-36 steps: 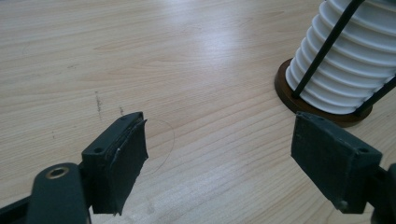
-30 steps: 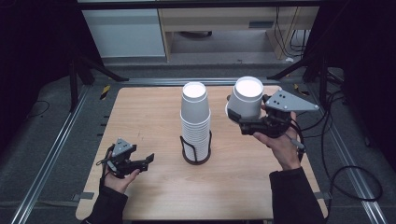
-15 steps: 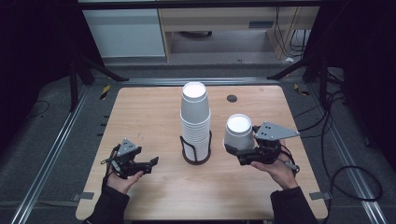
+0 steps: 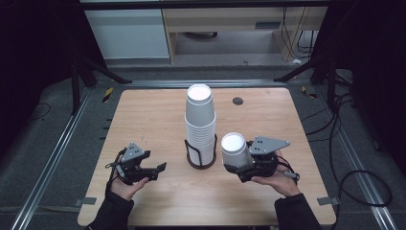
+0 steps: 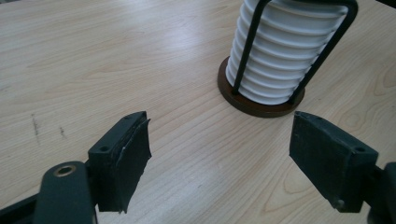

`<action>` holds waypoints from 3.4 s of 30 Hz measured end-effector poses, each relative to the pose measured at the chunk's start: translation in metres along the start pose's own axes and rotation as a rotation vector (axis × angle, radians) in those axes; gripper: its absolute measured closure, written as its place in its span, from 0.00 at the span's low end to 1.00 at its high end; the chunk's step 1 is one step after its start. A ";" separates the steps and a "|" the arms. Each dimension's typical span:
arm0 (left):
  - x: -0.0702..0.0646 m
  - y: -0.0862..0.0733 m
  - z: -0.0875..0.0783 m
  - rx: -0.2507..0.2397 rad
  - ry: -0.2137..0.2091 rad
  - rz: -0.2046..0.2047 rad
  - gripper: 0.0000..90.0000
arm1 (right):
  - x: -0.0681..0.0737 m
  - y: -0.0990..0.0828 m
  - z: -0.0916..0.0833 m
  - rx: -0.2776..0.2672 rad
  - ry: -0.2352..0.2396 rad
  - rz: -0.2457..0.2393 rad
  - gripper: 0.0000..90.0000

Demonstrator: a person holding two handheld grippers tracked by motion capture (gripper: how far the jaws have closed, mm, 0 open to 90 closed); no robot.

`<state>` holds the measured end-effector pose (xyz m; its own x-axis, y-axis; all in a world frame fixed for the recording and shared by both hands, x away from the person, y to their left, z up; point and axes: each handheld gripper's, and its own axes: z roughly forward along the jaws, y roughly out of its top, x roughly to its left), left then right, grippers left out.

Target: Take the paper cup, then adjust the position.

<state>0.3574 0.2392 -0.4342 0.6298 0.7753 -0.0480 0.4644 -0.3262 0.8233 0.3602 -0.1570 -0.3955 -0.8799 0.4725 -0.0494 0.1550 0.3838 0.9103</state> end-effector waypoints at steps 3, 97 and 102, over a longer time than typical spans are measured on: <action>-0.003 0.001 0.001 0.002 -0.013 0.010 0.22 | 0.002 -0.003 0.005 0.030 0.027 -0.012 0.16; -0.074 0.035 0.018 0.109 -0.422 0.207 0.24 | 0.061 0.010 0.118 0.356 0.320 -0.292 0.13; -0.074 0.035 0.017 0.102 -0.430 0.205 0.24 | 0.060 0.010 0.117 0.356 0.323 -0.282 0.12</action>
<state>0.3378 0.1616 -0.4113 0.9049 0.4025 -0.1382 0.3492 -0.5166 0.7818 0.3618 -0.0319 -0.4378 -0.9936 0.0666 -0.0917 -0.0139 0.7310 0.6822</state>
